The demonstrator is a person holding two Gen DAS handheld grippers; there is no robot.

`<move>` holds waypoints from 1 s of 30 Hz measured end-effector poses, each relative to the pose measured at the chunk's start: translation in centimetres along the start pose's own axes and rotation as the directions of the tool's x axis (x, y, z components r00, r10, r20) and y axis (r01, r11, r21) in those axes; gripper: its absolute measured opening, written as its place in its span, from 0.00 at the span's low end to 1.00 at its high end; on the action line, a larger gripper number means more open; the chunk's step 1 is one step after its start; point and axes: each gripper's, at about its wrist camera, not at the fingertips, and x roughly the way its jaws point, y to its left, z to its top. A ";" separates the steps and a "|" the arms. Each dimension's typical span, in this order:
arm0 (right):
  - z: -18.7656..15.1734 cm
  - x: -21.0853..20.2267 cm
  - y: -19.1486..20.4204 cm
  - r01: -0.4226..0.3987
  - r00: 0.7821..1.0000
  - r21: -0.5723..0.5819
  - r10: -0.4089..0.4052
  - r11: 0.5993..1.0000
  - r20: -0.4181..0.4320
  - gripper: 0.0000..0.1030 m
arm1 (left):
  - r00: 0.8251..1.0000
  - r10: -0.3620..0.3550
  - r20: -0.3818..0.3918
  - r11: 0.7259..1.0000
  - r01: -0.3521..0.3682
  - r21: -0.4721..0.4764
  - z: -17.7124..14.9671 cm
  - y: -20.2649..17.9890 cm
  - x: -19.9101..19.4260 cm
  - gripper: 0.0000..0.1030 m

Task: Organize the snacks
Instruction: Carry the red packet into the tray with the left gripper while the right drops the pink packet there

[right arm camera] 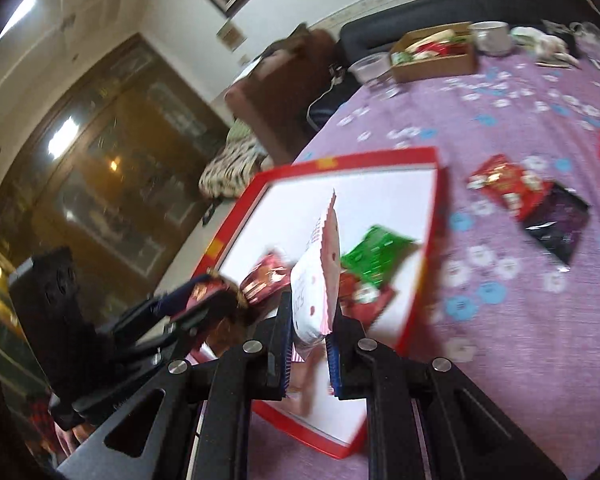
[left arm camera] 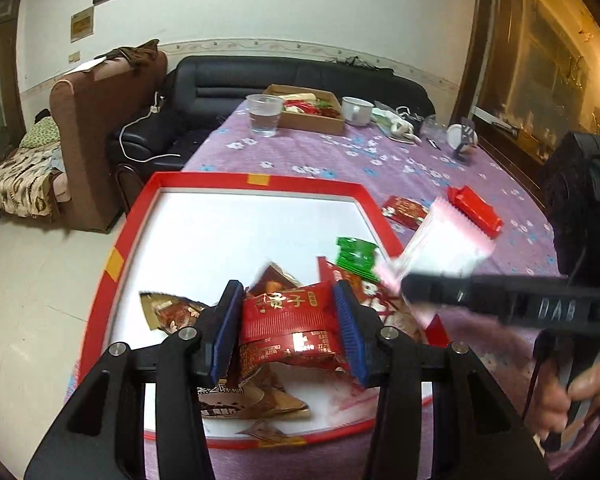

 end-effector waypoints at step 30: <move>5.6 5.6 -1.1 0.072 0.997 -0.028 -0.072 0.997 0.017 0.28 | 0.974 0.175 -0.141 0.985 -0.172 0.030 2.9 2.2 7.4 0.58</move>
